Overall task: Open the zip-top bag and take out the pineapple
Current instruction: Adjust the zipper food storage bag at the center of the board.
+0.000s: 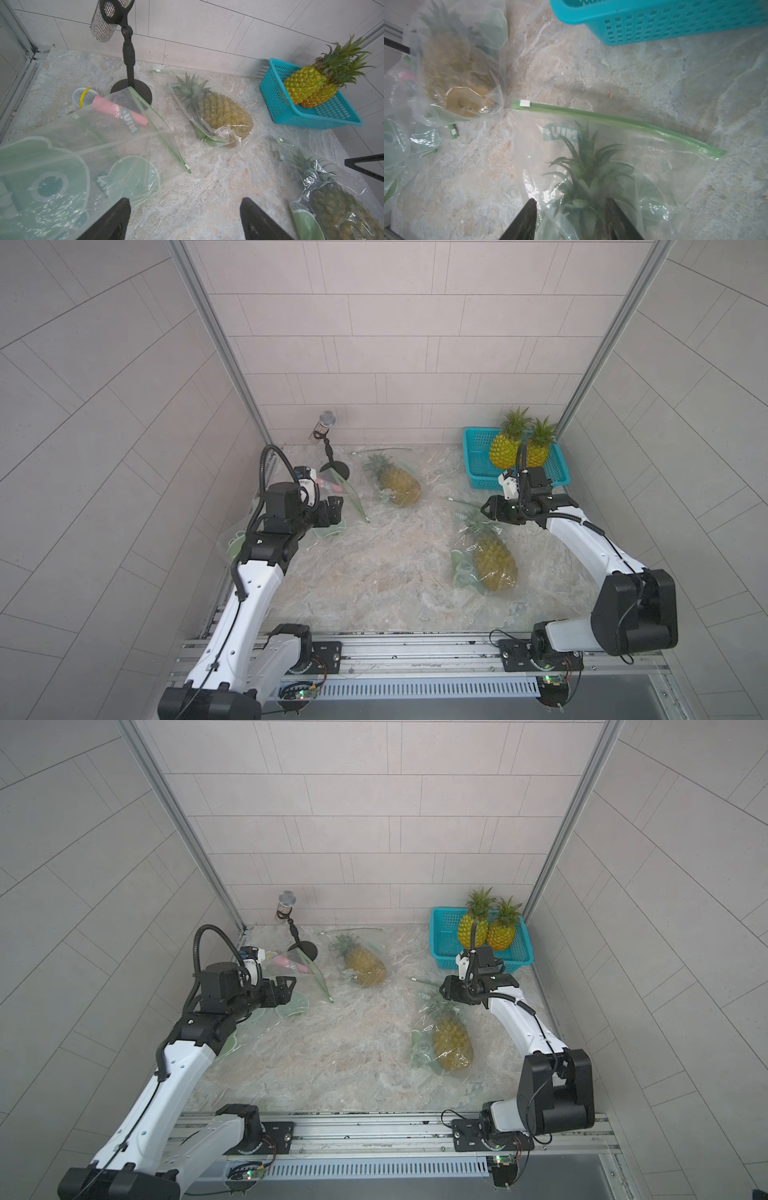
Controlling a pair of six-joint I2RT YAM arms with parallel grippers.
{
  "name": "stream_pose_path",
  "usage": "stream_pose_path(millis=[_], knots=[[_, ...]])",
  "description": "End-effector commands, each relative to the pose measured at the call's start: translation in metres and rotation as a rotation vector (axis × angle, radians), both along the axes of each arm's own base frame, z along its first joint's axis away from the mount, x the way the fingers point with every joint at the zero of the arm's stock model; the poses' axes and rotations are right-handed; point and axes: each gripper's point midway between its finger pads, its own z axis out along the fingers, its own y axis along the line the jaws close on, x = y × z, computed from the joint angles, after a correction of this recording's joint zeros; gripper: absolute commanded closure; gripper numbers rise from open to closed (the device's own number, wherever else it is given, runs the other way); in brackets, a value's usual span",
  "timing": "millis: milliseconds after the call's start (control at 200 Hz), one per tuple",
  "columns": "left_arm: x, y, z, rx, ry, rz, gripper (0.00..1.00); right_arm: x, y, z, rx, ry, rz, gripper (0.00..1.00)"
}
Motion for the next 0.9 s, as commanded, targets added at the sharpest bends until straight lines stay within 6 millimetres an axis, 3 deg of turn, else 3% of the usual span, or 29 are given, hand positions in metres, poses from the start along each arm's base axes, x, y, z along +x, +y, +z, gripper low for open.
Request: stream_pose_path(millis=[0,245,375,520,600,750,891], knots=[[0.002,-0.003,0.0,0.002,-0.015,-0.017,0.13,0.001,-0.001,-0.002,-0.06,0.016,0.03,0.46],[0.002,-0.004,-0.002,-0.002,-0.008,-0.018,0.13,-0.001,-0.004,-0.028,-0.122,0.109,0.056,0.46],[0.003,-0.004,-0.002,-0.004,-0.007,-0.022,0.13,-0.003,0.0,-0.035,-0.106,0.142,0.071,0.61],[0.003,-0.008,-0.003,-0.017,-0.001,-0.04,0.13,-0.001,0.006,-0.021,-0.108,0.088,0.08,0.89],[0.003,-0.012,-0.003,-0.033,0.004,-0.056,0.14,-0.002,0.01,-0.008,-0.113,0.035,0.088,1.0],[0.003,-0.029,-0.004,-0.058,0.013,-0.108,0.14,-0.008,0.025,0.018,-0.071,-0.091,0.088,1.0],[0.0,-0.059,-0.002,-0.115,0.047,-0.17,0.15,-0.02,0.037,0.037,-0.025,-0.199,0.069,1.0]])
